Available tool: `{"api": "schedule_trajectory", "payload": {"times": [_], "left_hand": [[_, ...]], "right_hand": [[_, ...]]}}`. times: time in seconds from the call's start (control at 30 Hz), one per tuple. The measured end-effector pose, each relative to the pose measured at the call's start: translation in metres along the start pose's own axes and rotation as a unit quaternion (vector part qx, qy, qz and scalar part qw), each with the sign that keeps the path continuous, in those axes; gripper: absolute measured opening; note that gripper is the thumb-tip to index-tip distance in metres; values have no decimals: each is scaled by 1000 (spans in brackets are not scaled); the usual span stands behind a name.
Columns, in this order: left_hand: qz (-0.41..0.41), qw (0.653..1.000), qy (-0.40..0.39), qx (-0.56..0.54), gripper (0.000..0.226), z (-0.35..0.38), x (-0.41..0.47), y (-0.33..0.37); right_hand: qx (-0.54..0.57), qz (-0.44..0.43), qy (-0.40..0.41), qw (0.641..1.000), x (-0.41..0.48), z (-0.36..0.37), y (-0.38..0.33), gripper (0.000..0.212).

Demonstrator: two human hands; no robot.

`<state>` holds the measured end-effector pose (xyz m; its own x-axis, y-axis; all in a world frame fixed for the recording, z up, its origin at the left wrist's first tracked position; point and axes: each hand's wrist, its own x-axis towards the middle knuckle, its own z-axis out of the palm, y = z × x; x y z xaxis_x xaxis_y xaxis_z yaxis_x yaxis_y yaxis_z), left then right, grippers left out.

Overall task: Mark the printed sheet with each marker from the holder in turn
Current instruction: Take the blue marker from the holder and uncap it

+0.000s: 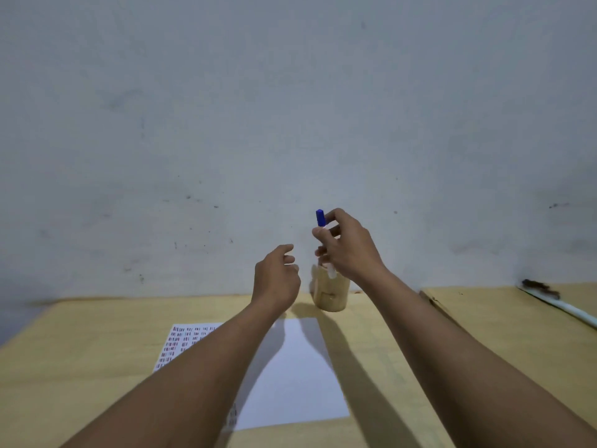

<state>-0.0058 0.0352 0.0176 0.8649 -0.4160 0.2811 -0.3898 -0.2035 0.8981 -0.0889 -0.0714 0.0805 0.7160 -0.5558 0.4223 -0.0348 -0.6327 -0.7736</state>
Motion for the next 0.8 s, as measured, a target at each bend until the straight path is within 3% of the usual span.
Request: {"api": "schedule_trajectory", "payload": {"times": [0.23,0.37,0.43,0.5,0.57,0.63,0.7,0.8], "left_hand": [[29,993,11,-113,33,-52,-35,4],[34,990,11,-133,17,-67,-52,-7],[31,989,23,-141,13,-76,-58,-11],[17,985,38,-170,11,-82,-59,-13],[2,978,51,-203,9,-89,-59,-13],[-2,974,44,-222,8,-97,-60,-13],[1,976,16,-218,8,-104,-62,-12],[16,984,-14,-174,9,-112,-63,-15]], "right_hand": [[-137,-26,-49,989,-42,28,-8,25],[-135,-20,-77,988,-63,47,-8,26],[-133,-27,-40,990,-73,57,-9,31],[-112,-42,64,991,-87,66,-13,28],[-41,0,129,991,-103,73,-25,16],[105,123,89,983,-112,81,-34,41],[271,249,21,930,-113,87,-40,46],[484,309,-10,819,-110,94,-43,28]]}}
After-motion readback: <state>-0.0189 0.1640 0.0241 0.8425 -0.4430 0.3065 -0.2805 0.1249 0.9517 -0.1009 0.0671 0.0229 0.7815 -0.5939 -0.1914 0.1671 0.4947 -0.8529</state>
